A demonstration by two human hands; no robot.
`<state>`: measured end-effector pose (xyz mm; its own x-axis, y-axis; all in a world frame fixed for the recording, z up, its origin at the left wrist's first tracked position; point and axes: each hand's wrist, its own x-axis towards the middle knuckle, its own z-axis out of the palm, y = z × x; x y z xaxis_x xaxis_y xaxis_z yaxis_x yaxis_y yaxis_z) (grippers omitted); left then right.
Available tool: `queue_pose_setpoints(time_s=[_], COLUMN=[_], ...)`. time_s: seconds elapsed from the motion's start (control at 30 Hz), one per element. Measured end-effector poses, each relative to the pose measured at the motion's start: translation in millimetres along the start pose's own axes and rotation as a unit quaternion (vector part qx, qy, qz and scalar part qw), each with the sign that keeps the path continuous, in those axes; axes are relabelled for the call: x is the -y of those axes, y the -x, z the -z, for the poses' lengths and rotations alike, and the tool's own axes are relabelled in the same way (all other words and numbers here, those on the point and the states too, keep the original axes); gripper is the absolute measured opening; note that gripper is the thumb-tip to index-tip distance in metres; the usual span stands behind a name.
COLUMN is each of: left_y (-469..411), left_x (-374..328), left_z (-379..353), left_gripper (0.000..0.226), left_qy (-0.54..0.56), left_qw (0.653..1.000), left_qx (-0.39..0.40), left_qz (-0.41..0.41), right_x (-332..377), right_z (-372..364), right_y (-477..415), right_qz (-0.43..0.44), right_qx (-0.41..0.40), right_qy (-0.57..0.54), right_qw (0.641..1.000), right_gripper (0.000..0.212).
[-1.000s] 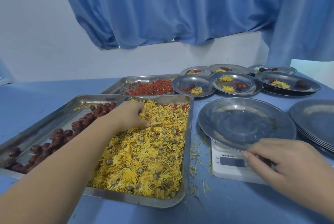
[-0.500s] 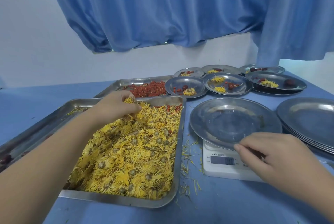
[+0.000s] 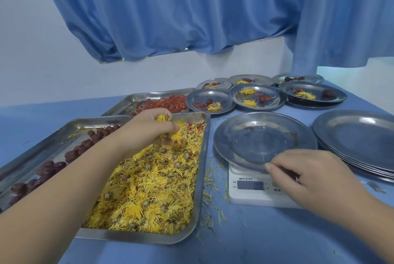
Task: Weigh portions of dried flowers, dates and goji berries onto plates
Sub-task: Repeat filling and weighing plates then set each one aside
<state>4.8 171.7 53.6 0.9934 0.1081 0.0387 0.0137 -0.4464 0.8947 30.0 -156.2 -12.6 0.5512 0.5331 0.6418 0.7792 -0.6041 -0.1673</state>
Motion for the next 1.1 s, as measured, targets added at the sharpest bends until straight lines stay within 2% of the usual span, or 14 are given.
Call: queue_pose_setpoints(time_s=[0.07,0.13,0.2,0.3,0.47,0.6,0.77,0.97,1.1], left_y=[-3,-6,-12,-26,-46,-46,-28,-4,9], left_x=[-14,-30,-43,-52,-43,-34,-30,-7,13], left_z=[-18,-45,-75,-116,-147,-140,-111,-65,-28], left_gripper=[0.025,0.023,0.016,0.021,0.027,0.028,0.051,0.022,0.016], left_qy=[0.017,-0.012,-0.080,-0.206,-0.252,-0.252,-0.209,-0.197,-0.173], left_qw=[0.999,0.997,0.990,0.964,0.954,0.955,0.964,0.970,0.977], left_qx=[0.023,0.049,0.055,0.022,0.041,0.048,0.024,-0.024,-0.074], left_qz=[-0.023,-0.055,-0.101,-0.167,-0.158,-0.151,-0.162,-0.141,-0.102], right_x=[-5,-12,-18,-27,-34,-33,-20,5,27], right_z=[2,4,6,7,5,4,2,-3,-12], right_y=[-1,-2,-3,-3,-2,-1,-1,-2,-9], right_qz=[-0.016,-0.045,-0.074,-0.105,-0.111,-0.110,-0.080,0.000,0.042], right_qx=[-0.009,-0.020,-0.034,-0.034,-0.034,-0.024,-0.012,-0.033,-0.039], right_qy=[-0.002,-0.013,-0.027,-0.037,-0.034,-0.047,-0.049,-0.011,0.029], right_qw=[1.000,0.999,0.996,0.993,0.993,0.993,0.996,0.999,0.998], right_gripper=[0.039,0.037,0.037,0.036,0.037,0.036,0.038,0.037,0.039])
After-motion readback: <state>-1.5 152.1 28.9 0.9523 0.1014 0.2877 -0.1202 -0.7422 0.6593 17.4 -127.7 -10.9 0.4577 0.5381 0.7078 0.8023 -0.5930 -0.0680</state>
